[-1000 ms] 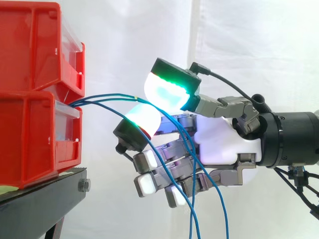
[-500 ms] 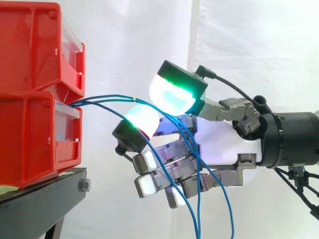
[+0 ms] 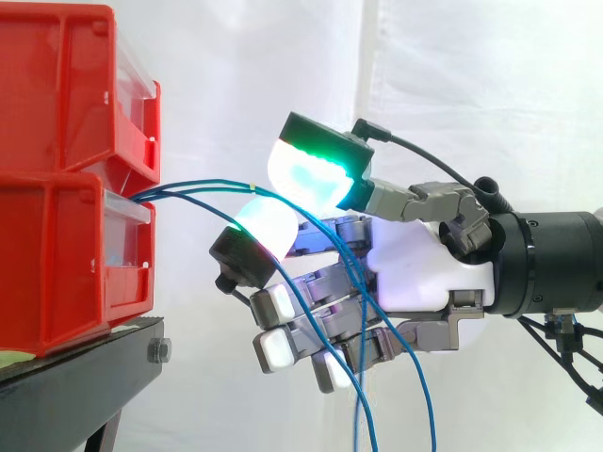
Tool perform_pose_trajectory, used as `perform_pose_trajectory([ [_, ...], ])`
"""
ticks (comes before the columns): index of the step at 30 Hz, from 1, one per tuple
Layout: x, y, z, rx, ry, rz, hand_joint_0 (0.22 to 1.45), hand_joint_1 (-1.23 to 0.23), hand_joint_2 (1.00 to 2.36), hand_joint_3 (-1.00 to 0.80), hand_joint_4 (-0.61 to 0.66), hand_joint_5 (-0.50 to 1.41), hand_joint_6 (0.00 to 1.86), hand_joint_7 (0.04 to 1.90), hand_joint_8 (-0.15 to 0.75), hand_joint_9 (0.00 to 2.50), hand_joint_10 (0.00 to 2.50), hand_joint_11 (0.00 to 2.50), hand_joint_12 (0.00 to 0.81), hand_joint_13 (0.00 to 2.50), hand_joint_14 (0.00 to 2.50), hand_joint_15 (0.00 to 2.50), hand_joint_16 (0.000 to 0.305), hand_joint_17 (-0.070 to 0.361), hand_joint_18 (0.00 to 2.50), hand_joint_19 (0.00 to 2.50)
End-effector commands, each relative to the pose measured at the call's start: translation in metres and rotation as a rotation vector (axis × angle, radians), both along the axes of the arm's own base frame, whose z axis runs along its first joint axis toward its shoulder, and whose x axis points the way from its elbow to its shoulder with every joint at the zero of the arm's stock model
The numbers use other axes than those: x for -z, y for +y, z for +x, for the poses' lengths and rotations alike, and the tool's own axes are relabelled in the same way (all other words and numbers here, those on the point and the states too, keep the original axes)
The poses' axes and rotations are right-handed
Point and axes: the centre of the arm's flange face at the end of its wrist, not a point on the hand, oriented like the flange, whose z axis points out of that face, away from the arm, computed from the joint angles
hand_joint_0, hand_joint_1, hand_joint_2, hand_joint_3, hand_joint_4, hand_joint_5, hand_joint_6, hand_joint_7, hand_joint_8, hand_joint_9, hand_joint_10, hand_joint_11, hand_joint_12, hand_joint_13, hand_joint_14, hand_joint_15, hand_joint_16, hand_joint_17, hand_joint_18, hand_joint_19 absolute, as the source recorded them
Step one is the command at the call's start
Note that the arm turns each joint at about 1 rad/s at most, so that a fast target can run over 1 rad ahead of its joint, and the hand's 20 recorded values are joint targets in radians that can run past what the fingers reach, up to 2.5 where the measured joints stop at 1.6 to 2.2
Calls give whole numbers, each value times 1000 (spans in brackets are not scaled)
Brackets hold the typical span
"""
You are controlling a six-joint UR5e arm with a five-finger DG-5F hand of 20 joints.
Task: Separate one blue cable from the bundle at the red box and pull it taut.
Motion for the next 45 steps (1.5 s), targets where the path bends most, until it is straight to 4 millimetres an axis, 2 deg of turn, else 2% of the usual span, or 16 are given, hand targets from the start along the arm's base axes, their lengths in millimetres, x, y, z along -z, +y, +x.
perform_pose_trajectory([
  [1, 0, 0, 0, 0, 0, 0, 612, -711, 1018, -196, 72, -187, 840, 1090, 292, 745, 22, 1040, 414, 759, 20, 585, 48, 108, 837, 779],
  [4, 0, 0, 0, 0, 0, -1, 637, -774, 1019, -159, 64, -189, 846, 1137, 293, 743, 23, 1035, 416, 759, 21, 587, 48, 108, 838, 780],
  [8, 0, 0, 0, 0, 1, 0, 685, -826, 1015, -284, 63, -197, 859, 1073, 295, 730, 23, 1023, 420, 762, 21, 589, 48, 109, 841, 762],
  [9, 0, 0, 0, 0, 1, 0, 712, -851, 1009, -364, 61, -198, 862, 1095, 297, 727, 22, 1014, 418, 769, 20, 592, 48, 109, 844, 751],
  [13, 0, 0, 0, 0, 0, -1, 760, -857, 1000, -500, 61, -199, 873, 1066, 296, 732, 22, 1010, 414, 781, 22, 580, 48, 109, 848, 731],
  [18, 0, 0, 0, -2, 0, -1, 779, -868, 1000, -500, 36, -194, 897, 1111, 293, 766, 23, 1025, 408, 816, 21, 594, 48, 108, 880, 715],
  [27, 1, -1, -1, 0, 3, -1, 693, -856, 1000, -500, 71, -170, 890, 1142, 293, 813, 22, 1032, 405, 849, 21, 611, 47, 105, 896, 737],
  [34, 0, -1, 0, 1, 0, -1, 587, -697, 1000, -500, 51, -147, 877, 1145, 280, 833, 22, 998, 403, 859, 23, 609, 47, 105, 906, 759],
  [38, 1, -1, -1, 1, 3, -1, 594, -587, 1000, -500, -38, -122, 840, 1187, 260, 873, 22, 908, 394, 870, 21, 600, 45, 102, 903, 778],
  [42, 0, -1, 0, 1, 1, -1, 619, -636, 1000, -500, -81, -80, 771, 1236, 234, 905, 21, 807, 383, 882, 21, 610, 44, 100, 905, 809],
  [45, 0, -1, 0, 1, 1, -1, 609, -663, 1006, -413, -77, -65, 741, 1237, 233, 909, 22, 786, 385, 888, 21, 614, 45, 100, 910, 808],
])
